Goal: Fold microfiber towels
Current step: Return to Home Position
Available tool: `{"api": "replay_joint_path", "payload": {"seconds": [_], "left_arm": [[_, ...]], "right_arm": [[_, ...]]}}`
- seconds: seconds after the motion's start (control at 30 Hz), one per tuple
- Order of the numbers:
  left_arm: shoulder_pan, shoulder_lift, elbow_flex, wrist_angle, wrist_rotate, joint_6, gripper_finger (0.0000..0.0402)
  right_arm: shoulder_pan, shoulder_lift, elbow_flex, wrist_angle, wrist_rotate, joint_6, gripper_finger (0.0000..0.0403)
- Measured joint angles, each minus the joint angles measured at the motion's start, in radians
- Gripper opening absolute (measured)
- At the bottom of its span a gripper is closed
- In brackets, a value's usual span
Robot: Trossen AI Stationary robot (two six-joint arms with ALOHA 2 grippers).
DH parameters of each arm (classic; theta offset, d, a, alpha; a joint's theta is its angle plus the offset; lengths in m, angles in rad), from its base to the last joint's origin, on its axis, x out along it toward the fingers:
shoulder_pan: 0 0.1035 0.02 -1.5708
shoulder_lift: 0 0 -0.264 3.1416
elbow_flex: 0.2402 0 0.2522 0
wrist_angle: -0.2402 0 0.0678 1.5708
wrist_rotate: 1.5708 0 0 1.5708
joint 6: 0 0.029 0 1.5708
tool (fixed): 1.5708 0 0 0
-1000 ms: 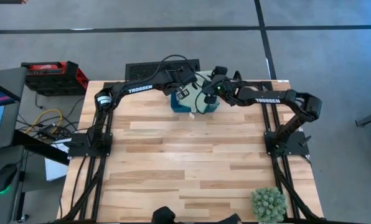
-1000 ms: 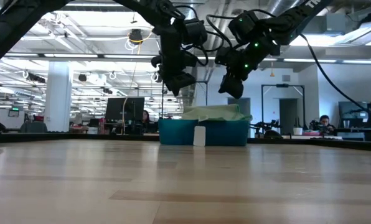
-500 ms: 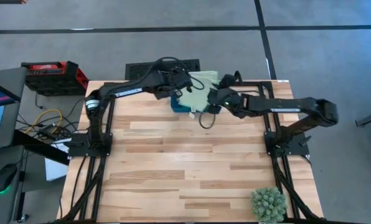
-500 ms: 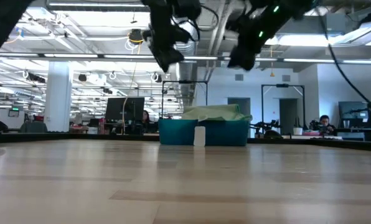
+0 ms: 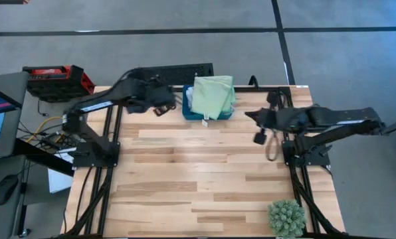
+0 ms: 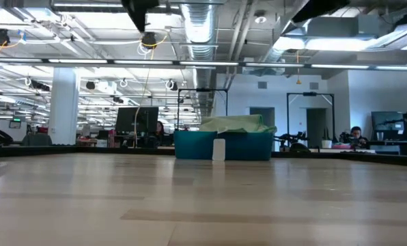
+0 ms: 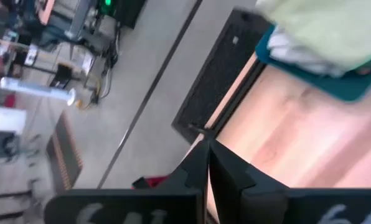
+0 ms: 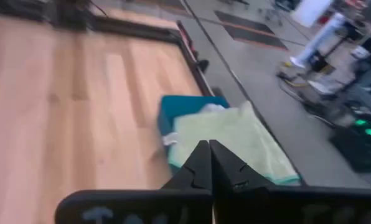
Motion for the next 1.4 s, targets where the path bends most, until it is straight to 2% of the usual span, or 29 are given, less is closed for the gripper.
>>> {"api": "replay_joint_path", "payload": {"seconds": [0.17,0.33,0.47,0.6,0.73,0.83,1.13,1.4], "left_arm": [[-0.135,-0.12,-0.041,-0.003,-0.038,-0.063,0.0002],[-0.265,-0.314,-0.301,0.136,-0.03,-0.103,0.0],[-0.349,-0.492,-0.56,0.383,0.042,-0.077,0.0],[-0.407,-0.664,-0.804,0.657,0.166,0.003,0.0],[-0.434,-0.824,-1.019,0.919,0.281,0.086,0.0],[-0.436,-0.929,-1.149,1.043,0.321,0.131,0.0],[-0.436,-1.248,-1.446,1.176,0.331,0.153,0.0],[-0.436,-1.549,-1.627,1.189,0.331,0.165,0.0]], "right_arm": [[0.103,-0.139,-0.001,-0.134,-0.008,0.129,0.0008],[0.211,-0.279,-0.077,-0.148,-0.028,0.222,0.0014],[0.289,-0.379,-0.173,-0.089,-0.045,0.249,0.0005],[0.353,-0.466,-0.311,0.04,-0.061,0.27,0.0007],[0.41,-0.527,-0.443,0.187,-0.086,0.27,0.0013],[0.442,-0.558,-0.526,0.275,-0.085,0.269,0.0011],[0.461,-0.617,-0.699,0.462,-0.082,0.27,0.0013],[0.452,-0.638,-0.838,0.642,-0.083,0.269,0.001]]}}
